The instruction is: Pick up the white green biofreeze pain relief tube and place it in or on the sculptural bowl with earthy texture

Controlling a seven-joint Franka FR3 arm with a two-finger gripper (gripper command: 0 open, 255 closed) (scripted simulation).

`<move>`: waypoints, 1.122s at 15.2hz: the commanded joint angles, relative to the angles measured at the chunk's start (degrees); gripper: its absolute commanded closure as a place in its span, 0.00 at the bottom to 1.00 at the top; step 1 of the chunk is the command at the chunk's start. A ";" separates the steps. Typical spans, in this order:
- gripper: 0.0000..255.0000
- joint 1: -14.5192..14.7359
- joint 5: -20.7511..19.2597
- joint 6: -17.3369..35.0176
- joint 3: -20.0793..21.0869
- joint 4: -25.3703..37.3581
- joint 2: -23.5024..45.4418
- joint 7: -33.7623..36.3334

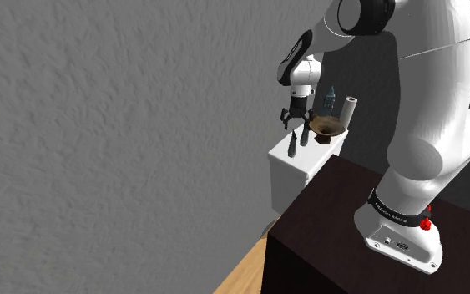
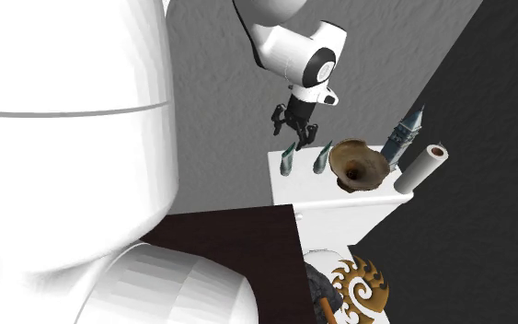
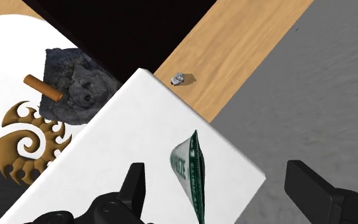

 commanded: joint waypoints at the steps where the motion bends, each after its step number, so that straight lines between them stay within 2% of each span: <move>1: 0.00 -1.07 1.25 0.20 0.07 2.06 3.47 0.42; 9: 0.00 -1.25 3.08 4.97 1.38 0.36 6.65 -0.73; 16: 0.00 -1.25 3.08 4.96 1.38 0.36 6.64 -0.72; 17: 1.00 -1.25 3.08 4.96 1.38 0.36 6.64 -0.72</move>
